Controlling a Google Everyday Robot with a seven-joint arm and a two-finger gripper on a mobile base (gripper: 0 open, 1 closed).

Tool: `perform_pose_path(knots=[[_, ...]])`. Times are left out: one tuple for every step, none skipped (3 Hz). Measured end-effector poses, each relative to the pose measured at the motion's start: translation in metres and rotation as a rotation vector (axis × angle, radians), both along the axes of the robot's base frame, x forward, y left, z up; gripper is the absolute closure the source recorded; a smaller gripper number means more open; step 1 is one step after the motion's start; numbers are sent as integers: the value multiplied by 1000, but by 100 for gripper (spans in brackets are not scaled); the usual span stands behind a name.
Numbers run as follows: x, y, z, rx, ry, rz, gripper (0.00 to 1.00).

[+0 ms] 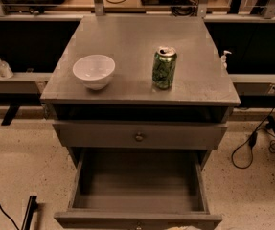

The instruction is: Close middle drawer

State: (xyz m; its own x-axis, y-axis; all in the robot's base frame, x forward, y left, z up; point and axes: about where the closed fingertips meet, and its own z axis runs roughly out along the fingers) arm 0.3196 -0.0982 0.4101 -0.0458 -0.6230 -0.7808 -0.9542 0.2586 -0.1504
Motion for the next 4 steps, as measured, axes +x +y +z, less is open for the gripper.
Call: perform_pose_path(knots=[[14,-1,-3,4,-25,-46,100],[37,-1,-4,7,-54,-74,100],[48,-1,-5,7,-65,-86,100],[50,-2,-5,7,-67,-88,100]])
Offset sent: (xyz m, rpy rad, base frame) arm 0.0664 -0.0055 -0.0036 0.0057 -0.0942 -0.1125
